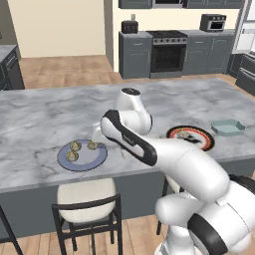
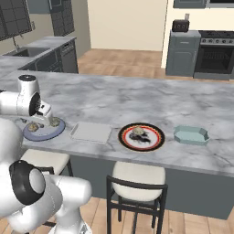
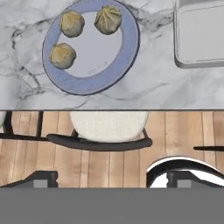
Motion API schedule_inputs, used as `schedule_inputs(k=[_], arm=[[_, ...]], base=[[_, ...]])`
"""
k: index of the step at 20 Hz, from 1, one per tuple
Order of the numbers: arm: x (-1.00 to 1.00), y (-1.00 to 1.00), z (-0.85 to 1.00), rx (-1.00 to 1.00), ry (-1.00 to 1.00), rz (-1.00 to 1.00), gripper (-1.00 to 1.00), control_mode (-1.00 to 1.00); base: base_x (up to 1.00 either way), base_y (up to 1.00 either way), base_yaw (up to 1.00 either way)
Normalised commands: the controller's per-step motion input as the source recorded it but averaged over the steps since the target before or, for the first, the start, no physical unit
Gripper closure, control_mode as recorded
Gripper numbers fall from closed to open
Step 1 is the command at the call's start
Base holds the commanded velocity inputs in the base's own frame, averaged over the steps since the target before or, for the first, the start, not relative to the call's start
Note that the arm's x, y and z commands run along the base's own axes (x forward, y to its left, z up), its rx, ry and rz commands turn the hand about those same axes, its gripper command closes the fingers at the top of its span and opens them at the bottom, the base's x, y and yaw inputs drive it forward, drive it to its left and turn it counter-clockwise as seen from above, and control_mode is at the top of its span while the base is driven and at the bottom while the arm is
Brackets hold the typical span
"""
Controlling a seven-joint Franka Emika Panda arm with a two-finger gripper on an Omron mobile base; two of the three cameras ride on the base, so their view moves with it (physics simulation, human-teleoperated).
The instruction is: Place two dumplings into each of the tupperware containers and then place the containers in the fridge.
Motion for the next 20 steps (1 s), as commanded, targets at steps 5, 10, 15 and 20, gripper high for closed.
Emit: schedule_inputs(k=[5, 10, 15, 20], arm=[[0.45, 0.66, -0.23, 0.00, 0.03, -0.06, -1.00, -1.00], [0.56, 0.63, -0.35, 0.00, 0.04, -0.02, -1.00, -1.00], [0.63, 0.48, -0.32, 0.00, 0.01, 0.00, -1.00, -1.00], [0.49, 0.33, -0.36, -0.01, 0.07, 0.00, -1.00, -1.00]], base=[[0.00, 0.00, 0.00], [0.00, 0.00, 0.00], [0.00, 0.00, 0.00], [0.00, 0.00, 0.00]])
